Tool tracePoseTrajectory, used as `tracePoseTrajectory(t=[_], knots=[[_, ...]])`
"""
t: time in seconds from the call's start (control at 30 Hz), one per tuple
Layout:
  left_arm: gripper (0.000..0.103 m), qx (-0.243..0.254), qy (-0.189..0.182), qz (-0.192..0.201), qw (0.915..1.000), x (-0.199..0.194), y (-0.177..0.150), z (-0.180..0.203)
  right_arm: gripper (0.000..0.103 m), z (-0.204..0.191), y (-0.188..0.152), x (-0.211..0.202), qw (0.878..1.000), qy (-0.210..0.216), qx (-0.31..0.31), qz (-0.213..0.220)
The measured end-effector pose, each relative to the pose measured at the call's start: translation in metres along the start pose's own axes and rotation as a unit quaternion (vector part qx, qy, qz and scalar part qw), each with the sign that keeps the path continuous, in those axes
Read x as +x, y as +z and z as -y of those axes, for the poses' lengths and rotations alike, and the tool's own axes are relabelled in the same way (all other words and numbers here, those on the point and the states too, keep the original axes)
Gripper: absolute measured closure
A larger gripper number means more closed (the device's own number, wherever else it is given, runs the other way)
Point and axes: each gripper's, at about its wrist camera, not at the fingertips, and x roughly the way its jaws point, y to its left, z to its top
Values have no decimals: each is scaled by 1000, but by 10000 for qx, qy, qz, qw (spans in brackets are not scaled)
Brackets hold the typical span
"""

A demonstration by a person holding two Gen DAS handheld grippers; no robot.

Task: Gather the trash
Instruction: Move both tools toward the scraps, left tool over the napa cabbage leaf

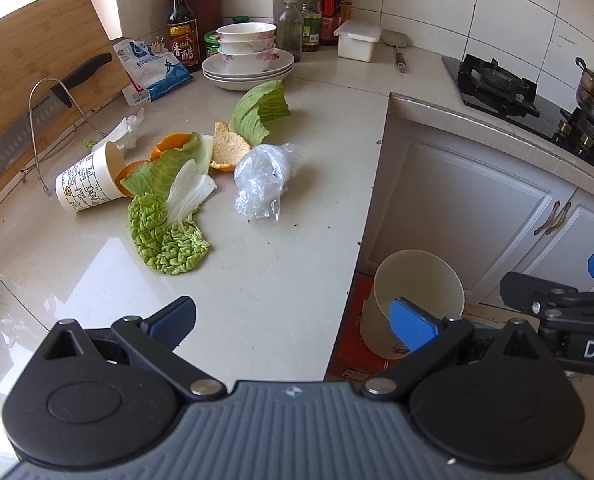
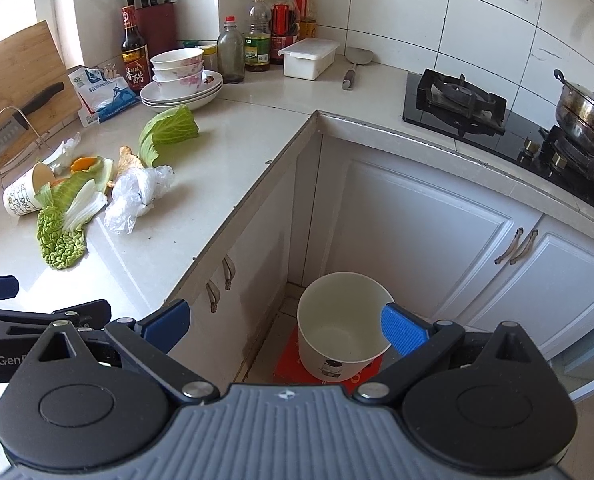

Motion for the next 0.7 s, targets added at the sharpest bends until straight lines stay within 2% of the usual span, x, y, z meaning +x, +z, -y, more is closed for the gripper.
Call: tracePoseTrajectory(t=[0.33, 0.7], knots=[[1, -141, 61, 85, 9998, 9, 10, -7, 0, -5, 21, 9, 9977, 499, -398, 232], [1, -464, 389, 225, 9979, 24, 29, -6, 0, 10, 57, 36, 9911, 997, -769, 437]])
